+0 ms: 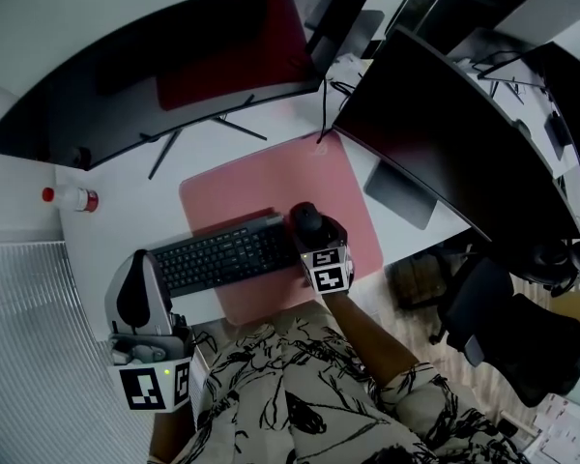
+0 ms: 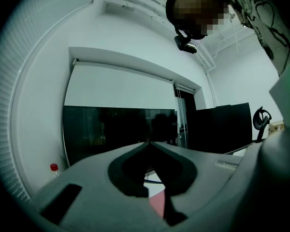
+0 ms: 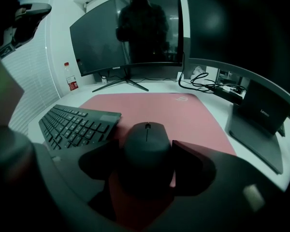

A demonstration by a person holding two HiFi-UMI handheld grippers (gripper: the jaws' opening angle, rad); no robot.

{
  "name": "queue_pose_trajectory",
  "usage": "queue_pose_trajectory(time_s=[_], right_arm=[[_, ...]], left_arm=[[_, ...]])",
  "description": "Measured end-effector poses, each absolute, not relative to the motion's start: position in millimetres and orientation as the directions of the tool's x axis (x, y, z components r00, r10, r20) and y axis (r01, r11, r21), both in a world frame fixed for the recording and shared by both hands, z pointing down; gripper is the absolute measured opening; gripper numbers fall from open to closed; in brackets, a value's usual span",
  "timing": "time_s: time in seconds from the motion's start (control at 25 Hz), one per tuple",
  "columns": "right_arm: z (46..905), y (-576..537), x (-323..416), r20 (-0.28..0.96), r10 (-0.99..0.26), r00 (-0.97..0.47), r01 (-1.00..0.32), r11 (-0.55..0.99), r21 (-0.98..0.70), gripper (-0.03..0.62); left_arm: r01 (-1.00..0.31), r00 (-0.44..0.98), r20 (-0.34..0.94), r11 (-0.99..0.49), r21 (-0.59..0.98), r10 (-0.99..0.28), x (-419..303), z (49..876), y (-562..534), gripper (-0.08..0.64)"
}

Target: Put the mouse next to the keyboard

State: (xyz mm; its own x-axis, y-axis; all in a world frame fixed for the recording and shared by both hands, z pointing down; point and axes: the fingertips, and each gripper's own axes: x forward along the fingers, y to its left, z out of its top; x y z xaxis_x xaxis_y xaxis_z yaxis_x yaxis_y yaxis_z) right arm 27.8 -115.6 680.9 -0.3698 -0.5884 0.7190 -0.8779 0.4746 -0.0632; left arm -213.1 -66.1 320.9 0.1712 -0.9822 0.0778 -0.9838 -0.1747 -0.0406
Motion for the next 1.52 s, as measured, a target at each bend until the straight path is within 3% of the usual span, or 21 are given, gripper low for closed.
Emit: queue_pose_trajectory(time_s=[0.36,0.64,1.0,1.52], right_arm=[[644,-125,28,0.663,-0.642,-0.384,-0.856,0.518,0.006,0.339],[588,-133,21,0.557,-0.702,-0.443,-0.827,0.56,0.049,0.167],[508,-135,17,0.388,-0.753,-0.532,-0.821,0.571,-0.018,0.043],[402,-130,29,0.18,-0.798,-0.575,-0.816,0.576,-0.054,0.006]], left_arm=[[-0.983,0.179,0.041,-0.181,-0.042,-0.983,-219,314,-64,0.0],[-0.981,0.189,0.017,-0.189,-0.052,-0.982,-221,304,-61,0.0],[-0.982,0.178,-0.017,-0.176,-0.066,-0.984,-228,291,-56,0.0],[-0.982,0.174,-0.053,-0.169,-0.081,-0.983,-234,279,-49,0.0]])
